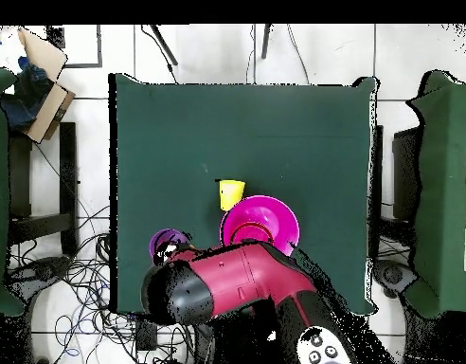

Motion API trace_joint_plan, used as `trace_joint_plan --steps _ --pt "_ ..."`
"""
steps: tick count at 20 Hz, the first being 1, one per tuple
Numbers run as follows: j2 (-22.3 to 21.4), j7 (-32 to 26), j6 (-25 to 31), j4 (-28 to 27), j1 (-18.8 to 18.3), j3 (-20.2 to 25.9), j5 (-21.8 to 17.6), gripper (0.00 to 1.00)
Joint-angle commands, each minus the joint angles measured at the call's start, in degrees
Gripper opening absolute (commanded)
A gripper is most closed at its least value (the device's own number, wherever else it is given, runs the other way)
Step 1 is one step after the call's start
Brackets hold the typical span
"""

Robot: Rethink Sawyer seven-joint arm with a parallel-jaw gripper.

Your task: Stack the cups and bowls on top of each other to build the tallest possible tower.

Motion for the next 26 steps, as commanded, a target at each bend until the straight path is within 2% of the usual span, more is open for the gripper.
trace_joint_plan --steps 1,5,10,16,20,26 --pt "0.31 -15.61 2.24 6.08 -4.63 6.31 -4.0 0.0" --pt "-1.53 -17.34 1.24 8.87 -9.28 9.93 -3.85 0.0" --pt "-0.56 -17.37 1.07 9.49 -13.51 13.17 -6.17 0.0" --pt "2.37 -15.14 -0.82 10.64 -16.71 14.52 -11.46 0.0" --pt "1.95 -13.6 -2.65 13.37 -18.86 15.99 -13.25 0.0" --pt "3.39 -14.09 -2.19 14.21 -23.0 18.18 -16.39 0.0"
